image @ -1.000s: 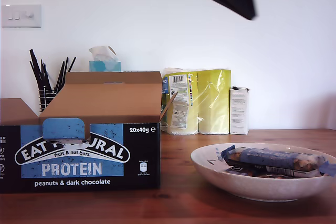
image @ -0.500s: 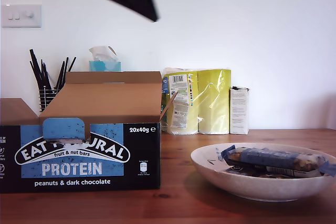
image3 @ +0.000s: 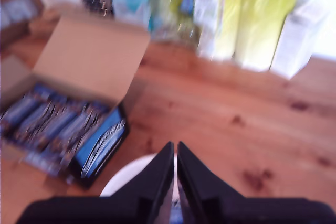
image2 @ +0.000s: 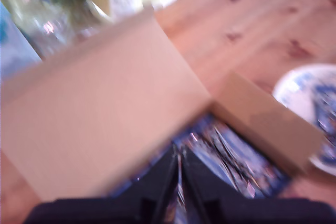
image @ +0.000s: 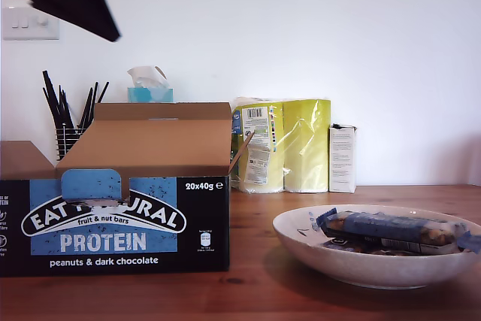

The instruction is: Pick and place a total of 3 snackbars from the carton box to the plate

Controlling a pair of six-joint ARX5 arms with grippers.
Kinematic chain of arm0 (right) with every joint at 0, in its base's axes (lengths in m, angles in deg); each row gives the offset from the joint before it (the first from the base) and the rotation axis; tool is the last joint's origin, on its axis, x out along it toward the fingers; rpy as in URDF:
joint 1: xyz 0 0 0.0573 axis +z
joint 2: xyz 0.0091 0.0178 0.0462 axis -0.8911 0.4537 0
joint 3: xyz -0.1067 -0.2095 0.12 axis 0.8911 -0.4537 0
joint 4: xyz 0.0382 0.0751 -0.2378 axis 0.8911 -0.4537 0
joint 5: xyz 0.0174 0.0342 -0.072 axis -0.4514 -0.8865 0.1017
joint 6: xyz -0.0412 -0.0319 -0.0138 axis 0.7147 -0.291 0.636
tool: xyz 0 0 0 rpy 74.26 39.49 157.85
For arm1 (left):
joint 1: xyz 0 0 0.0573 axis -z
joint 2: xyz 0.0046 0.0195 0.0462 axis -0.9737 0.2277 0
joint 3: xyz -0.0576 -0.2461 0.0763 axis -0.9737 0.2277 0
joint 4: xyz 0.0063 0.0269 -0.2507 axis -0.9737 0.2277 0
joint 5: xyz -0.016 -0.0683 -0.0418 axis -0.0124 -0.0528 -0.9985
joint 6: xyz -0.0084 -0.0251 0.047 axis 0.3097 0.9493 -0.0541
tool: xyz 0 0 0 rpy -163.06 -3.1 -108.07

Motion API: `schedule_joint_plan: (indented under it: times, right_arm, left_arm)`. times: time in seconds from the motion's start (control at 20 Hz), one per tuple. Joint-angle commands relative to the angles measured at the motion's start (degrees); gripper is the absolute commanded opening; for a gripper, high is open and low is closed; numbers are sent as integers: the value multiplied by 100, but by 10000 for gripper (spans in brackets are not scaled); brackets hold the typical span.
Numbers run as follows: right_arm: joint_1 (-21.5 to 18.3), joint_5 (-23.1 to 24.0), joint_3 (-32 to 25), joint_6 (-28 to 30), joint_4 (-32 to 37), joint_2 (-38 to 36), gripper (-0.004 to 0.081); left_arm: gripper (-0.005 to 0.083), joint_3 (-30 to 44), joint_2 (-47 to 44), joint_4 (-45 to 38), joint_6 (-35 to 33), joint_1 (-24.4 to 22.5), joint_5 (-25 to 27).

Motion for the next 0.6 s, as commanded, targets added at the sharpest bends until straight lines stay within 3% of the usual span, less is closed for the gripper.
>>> schedule_joint_plan:
  times: [0.0,0.35,0.55]
  right_arm:
    - [44,-149,-127,-35,-328,-173,-13]
    - [142,-155,-125,-168,-1316,-1274,-13]
    - [140,-144,-125,-164,-1574,-1373,-13]
  left_arm:
    - [-23,87,-190,479,7,-42,-42]
    - [-23,494,-1373,1180,199,-20,-26]
    - [-23,730,-1847,1458,227,-20,-31]
